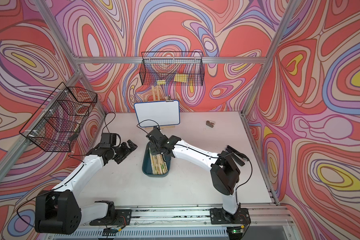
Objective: Take the paired disposable chopsticks out of the storage box
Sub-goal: Place the paired disposable chopsticks at the center of the board.
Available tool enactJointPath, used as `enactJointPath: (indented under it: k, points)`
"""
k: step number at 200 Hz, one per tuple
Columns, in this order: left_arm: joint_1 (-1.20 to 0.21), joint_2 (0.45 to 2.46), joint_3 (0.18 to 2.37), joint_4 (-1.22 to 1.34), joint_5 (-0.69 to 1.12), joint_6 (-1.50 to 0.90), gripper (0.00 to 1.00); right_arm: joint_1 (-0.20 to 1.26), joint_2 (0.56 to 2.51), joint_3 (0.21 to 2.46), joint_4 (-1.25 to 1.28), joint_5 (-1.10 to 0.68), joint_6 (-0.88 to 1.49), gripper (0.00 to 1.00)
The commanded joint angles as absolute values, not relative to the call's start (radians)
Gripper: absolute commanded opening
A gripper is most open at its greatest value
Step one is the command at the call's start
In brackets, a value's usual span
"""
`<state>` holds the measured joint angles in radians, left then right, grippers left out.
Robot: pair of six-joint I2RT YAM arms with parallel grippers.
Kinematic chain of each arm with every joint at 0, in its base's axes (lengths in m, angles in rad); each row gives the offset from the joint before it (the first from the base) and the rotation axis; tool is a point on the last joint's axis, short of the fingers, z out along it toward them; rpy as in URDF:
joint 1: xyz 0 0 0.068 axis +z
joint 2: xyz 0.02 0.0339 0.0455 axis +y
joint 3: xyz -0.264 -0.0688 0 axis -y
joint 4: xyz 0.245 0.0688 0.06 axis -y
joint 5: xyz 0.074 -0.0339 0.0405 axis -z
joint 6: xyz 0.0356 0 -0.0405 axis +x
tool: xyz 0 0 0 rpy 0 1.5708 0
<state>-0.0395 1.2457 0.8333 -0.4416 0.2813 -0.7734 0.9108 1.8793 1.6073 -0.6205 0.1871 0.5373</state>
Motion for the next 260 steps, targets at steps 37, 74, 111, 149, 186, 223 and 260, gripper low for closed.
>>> enactJointPath:
  k: [37,74,111,149,186,223,260]
  points:
    - [-0.062,1.154,0.830,-0.557,0.290,-0.756,1.00,0.813,1.716,1.399,-0.664,0.243,0.554,0.00]
    - [-0.138,1.149,0.840,-0.604,0.254,-0.740,1.00,0.751,1.638,1.247,-0.687,0.283,0.555,0.00]
    - [-0.181,1.159,0.852,-0.645,0.239,-0.732,1.00,0.705,1.615,1.144,-0.704,0.337,0.539,0.00]
    - [-0.194,1.167,0.876,-0.661,0.223,-0.740,1.00,0.672,1.658,1.099,-0.717,0.391,0.521,0.00]
    - [-0.195,1.184,0.884,-0.657,0.217,-0.753,1.00,0.656,1.712,1.076,-0.716,0.409,0.531,0.00]
    - [-0.196,1.201,0.883,-0.647,0.219,-0.755,1.00,0.633,1.766,1.071,-0.704,0.429,0.530,0.00]
    - [-0.196,1.228,0.894,-0.640,0.226,-0.746,1.00,0.617,1.835,1.080,-0.692,0.441,0.526,0.00]
